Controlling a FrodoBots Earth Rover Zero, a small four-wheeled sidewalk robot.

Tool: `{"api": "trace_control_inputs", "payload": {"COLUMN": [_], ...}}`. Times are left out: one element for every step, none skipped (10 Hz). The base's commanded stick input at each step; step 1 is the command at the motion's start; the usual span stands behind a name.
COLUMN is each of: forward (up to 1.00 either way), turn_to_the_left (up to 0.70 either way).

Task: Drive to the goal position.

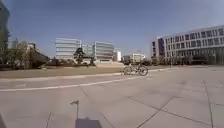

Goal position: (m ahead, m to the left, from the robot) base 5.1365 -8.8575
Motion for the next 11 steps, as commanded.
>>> {"api": "trace_control_inputs", "payload": {"forward": [0.06,0.06,0.06,0.06,0.06,0.06,0.06,0.06,0.07,0.06,0.06], "turn_to_the_left": [0.00,0.00,0.00,0.00,0.00,0.00,0.00,0.00,0.00,0.00,0.00]}}
